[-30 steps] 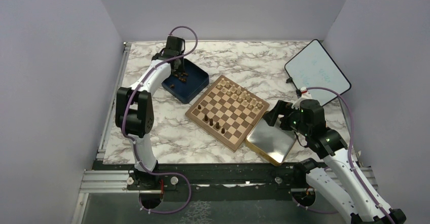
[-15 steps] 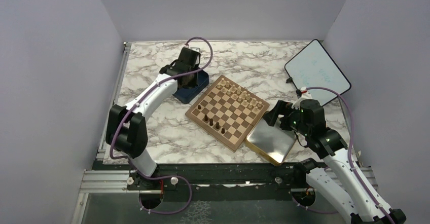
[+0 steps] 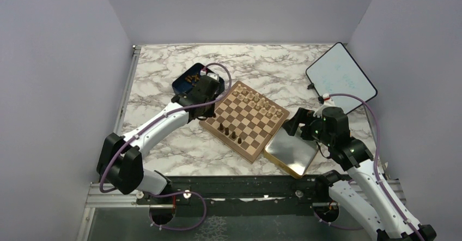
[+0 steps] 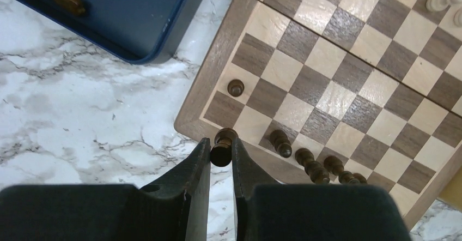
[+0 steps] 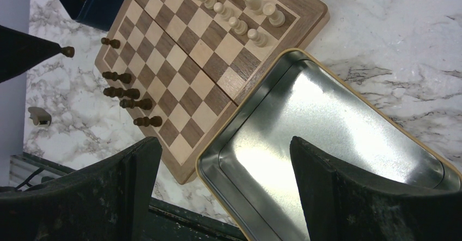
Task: Set up the chess pieces on the board
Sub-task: Pick up the chess piece from the storage box, then place the chess piece on the chessboard.
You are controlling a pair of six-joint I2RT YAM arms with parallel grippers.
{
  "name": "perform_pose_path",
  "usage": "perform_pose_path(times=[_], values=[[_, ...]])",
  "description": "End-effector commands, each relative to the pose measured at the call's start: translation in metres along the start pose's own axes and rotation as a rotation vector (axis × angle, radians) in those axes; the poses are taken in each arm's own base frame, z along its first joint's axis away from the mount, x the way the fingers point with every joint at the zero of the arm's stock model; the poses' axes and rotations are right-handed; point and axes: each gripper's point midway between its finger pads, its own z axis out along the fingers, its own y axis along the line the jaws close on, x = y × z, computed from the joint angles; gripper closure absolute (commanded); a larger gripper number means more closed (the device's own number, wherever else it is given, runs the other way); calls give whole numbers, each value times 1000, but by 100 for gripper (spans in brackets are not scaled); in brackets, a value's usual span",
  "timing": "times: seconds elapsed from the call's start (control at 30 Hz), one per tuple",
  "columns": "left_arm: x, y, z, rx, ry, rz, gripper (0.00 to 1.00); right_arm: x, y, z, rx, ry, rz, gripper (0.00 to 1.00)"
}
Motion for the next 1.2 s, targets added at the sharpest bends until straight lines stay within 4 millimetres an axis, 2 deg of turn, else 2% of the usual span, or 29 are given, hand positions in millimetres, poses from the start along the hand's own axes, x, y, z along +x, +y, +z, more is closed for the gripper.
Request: perform_pose_path(times=[0.0,0.17,0.5,0.77,1.17], values=[[14,-2,-1,-21,-8,-29,85,-4,2,2,-10,-19,-20,6],[29,-2,11,-38,13,-28,85,-4,2,2,-9,-16,-19,6],[34,2,37,-83,14,-3,85,-5,2,1,-7,-20,-18,6],[29,3,42,-101,-7,0,85,-5,2,1,-9,-23,-20,6],[33,4,50,-115,6,10,85,-6,3,0,-13,-30,-20,6]])
